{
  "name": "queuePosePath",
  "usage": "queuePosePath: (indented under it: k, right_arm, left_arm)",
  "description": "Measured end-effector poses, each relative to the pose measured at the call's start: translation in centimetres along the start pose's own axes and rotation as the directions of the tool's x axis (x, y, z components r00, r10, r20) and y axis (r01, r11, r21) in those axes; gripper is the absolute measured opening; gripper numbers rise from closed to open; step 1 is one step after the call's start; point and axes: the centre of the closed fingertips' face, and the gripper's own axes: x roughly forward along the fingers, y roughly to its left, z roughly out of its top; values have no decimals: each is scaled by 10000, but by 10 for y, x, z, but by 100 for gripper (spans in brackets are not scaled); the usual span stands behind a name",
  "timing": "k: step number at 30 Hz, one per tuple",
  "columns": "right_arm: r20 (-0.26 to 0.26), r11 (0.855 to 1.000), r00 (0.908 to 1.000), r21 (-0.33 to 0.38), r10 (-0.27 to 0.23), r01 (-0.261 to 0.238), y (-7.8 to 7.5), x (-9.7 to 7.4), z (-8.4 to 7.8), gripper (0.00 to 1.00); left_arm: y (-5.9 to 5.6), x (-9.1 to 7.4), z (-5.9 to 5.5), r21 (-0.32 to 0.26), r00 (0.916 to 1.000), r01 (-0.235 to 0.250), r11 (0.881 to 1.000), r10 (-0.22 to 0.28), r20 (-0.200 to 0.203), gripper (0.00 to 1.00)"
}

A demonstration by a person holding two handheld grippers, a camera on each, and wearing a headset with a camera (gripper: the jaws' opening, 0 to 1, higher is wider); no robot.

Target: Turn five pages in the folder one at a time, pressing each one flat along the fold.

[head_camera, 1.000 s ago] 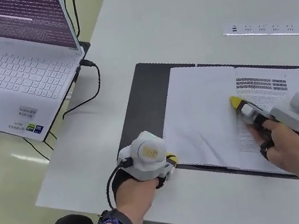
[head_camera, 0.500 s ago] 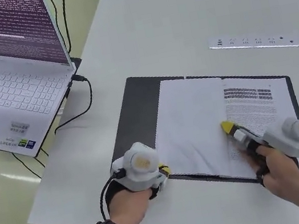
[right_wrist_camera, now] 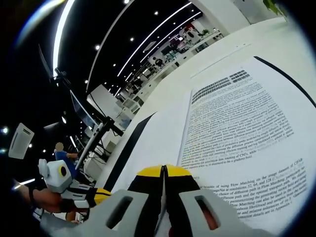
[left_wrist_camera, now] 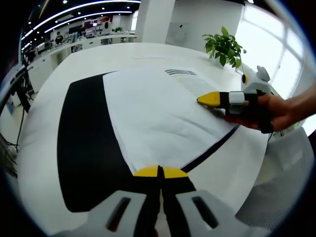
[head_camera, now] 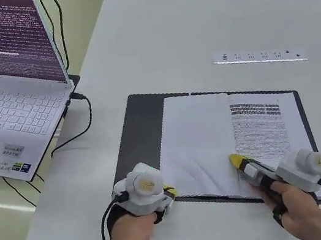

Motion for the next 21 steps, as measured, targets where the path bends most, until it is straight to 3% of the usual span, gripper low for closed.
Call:
queuePosePath:
  k: [21]
  right_arm:
    - [-99, 9999, 9999, 85, 83, -82, 12, -22, -25, 0]
  left_arm:
    - [0, -2, 0, -13, 10000, 51, 10000, -51, 10, 0]
